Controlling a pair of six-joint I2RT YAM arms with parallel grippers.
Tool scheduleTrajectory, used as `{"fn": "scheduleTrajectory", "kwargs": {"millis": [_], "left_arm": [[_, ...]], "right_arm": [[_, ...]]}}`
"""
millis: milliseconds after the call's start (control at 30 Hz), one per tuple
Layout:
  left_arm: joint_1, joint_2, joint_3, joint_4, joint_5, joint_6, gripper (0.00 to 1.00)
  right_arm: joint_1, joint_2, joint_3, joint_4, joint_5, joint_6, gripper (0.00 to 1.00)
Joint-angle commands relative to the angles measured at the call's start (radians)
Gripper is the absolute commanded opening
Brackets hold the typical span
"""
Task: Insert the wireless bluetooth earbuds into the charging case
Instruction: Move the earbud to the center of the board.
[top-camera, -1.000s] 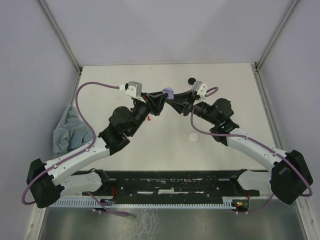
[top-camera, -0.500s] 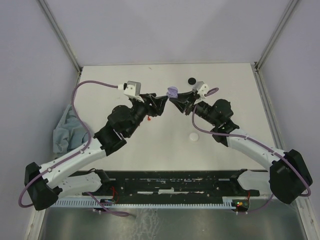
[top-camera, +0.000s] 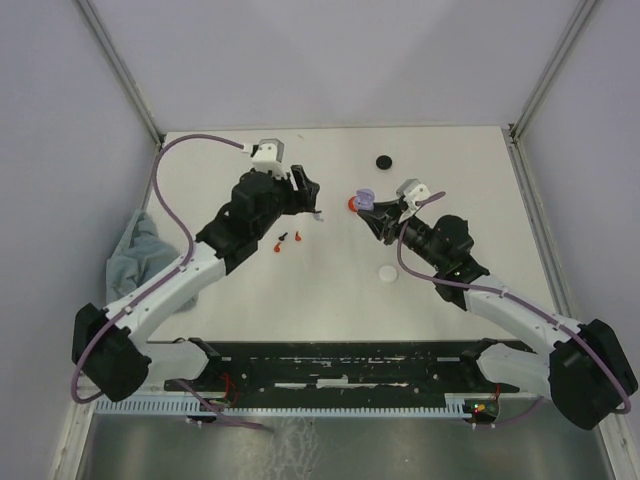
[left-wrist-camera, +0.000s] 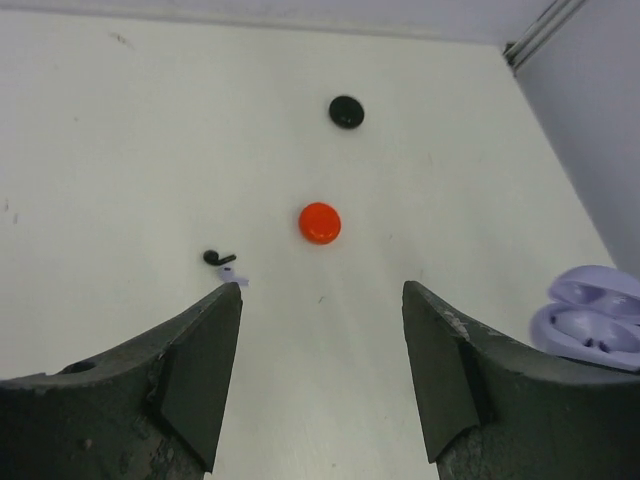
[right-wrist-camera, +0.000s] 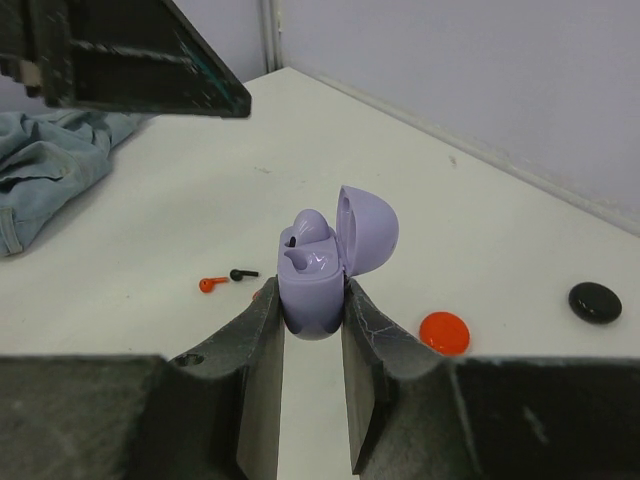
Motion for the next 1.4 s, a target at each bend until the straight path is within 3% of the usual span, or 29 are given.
{"fn": "scheduleTrajectory", "kwargs": {"millis": [0, 367, 633, 967, 1367], "left_arm": [[0.042, 0.155, 0.111, -0.121, 0.088, -0.017, 0.72], [0.103, 0.543, 0.329, -0.249, 0.124, -0.012, 0.7], [0.112, 0.759, 0.457, -0.326, 0.121, -0.017, 0.61], [0.12, 0.899, 0.53, -0.364, 0.113, -0.028, 0.57], [0.126, 0.956, 0.561, -0.362, 0.07, -0.031, 0.54]], "right_arm": [[-0.003, -0.047, -0.02, -0.01, 0.062, -0.021, 0.06], [-0.009, -0.064, -0.044, -0.039, 0.089, -0.039, 0.07], [-0.015, -0.049, -0.048, -0.04, 0.089, -0.043, 0.07], [-0.03, -0.054, -0.048, -0.052, 0.081, -0.048, 0.07], [-0.037, -0.062, -0.045, -0.066, 0.067, -0.043, 0.07]]}}
